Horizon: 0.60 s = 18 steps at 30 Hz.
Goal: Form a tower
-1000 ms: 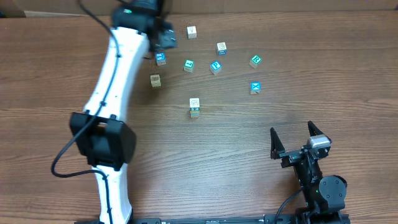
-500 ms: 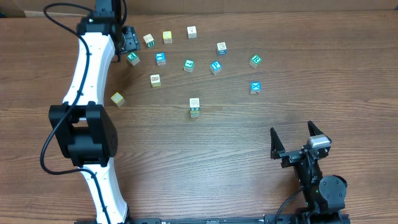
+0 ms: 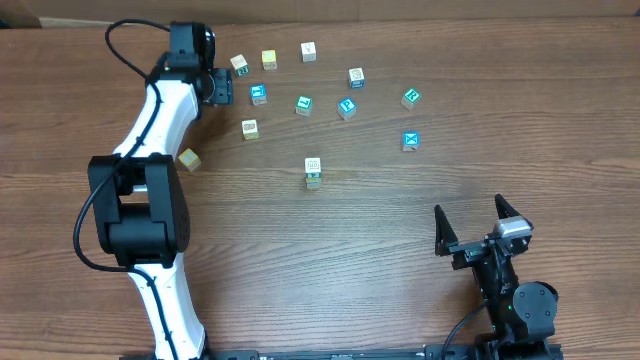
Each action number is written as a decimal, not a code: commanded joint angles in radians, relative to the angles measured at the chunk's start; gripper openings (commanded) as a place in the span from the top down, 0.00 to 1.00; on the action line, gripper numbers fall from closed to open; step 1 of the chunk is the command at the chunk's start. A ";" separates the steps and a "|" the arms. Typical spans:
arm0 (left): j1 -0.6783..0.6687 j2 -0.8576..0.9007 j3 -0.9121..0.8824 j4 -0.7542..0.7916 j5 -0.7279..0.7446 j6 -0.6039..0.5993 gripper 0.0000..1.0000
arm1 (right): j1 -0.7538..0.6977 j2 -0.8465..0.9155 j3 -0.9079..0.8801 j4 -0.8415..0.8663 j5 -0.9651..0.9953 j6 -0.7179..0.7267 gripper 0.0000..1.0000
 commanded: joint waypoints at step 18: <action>0.000 0.010 -0.172 0.251 0.023 0.031 0.32 | 0.007 -0.009 -0.010 0.003 0.006 -0.001 0.00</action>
